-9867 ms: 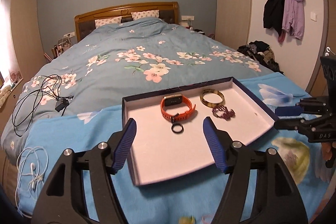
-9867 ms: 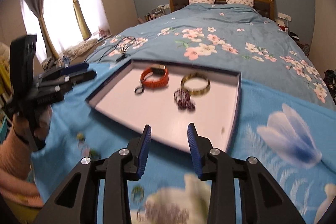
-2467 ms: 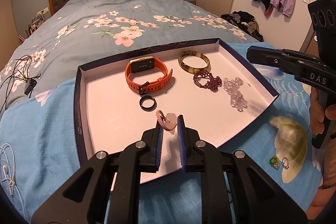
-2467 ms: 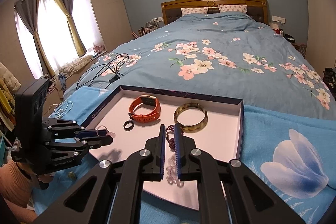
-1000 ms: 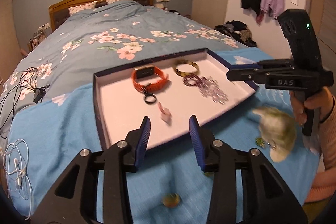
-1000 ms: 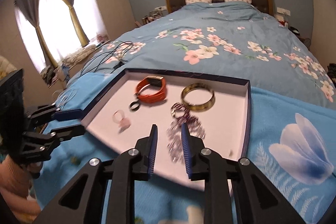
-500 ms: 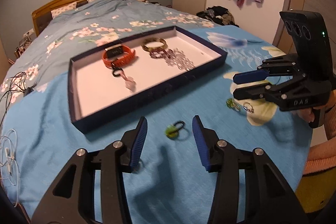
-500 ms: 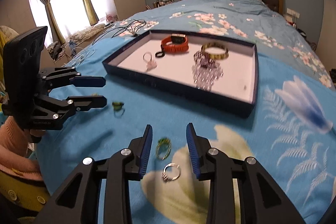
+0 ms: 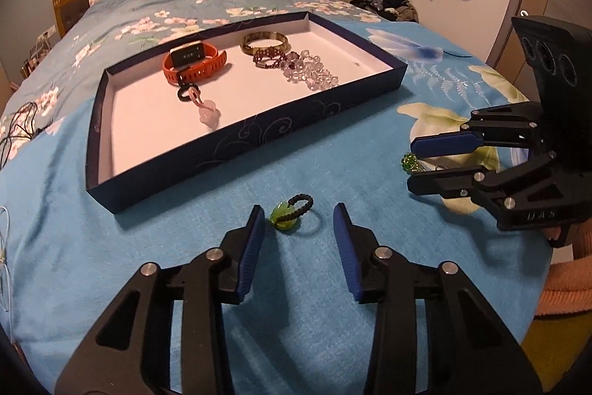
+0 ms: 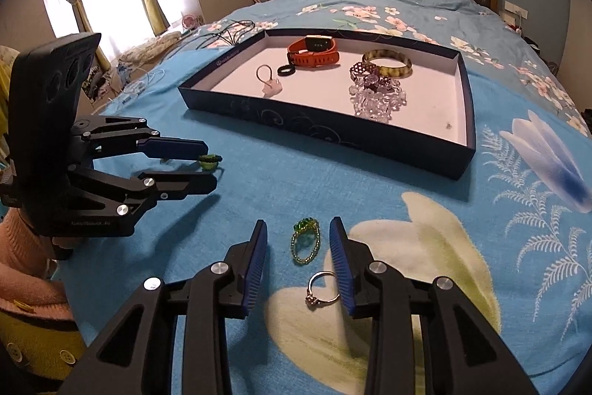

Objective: Organize jewelry
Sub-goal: 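Grasp the green-black hair tie with the left tool while the right tool grasps the green ring, then carry the hair tie and green ring into the box and open both tools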

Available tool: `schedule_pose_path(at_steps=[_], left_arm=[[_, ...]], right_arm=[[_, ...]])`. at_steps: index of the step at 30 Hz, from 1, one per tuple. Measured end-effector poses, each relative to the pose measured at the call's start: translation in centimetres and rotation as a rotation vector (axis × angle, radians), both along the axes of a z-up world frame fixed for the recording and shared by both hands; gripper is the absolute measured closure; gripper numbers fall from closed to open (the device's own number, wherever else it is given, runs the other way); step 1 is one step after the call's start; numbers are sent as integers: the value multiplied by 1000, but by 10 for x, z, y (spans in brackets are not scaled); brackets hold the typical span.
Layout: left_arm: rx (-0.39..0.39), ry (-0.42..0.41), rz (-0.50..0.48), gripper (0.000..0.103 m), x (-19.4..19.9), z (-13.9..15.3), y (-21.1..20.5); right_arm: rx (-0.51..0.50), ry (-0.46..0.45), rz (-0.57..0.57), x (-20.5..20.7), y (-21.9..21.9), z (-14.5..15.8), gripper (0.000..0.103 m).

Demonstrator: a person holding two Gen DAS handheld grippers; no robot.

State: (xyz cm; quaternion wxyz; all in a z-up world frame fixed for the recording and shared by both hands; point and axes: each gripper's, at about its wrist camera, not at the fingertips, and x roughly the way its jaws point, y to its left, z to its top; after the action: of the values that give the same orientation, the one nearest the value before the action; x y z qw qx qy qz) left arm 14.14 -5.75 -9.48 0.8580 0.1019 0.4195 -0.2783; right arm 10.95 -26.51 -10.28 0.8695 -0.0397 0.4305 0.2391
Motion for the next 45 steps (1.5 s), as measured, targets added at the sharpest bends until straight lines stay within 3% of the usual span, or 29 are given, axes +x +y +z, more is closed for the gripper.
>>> schedule_pose_path(at_steps=[2,7,10,14,18,45], left_arm=[[-3,2,5,68,1,0,0],[-1,7,25,84,4,-1,0],[-5,9,39,88,6,-2,1],[-9,5,47,88,5,-1,2],[-13,4,52,88,5,-1,2],[-126,-69,100,88,2,35,26]], right_arm=[[-3,-3,4,-1,1,0,70],[-8,0,-4,2,2,-2,72],[-21,-4,-7,2,4,-2,80],[-33,-8,-9,1,4,-2,91],[-34,-12,-12,0,3,-1,93],[63,-128,-38,1,-9,36,94]])
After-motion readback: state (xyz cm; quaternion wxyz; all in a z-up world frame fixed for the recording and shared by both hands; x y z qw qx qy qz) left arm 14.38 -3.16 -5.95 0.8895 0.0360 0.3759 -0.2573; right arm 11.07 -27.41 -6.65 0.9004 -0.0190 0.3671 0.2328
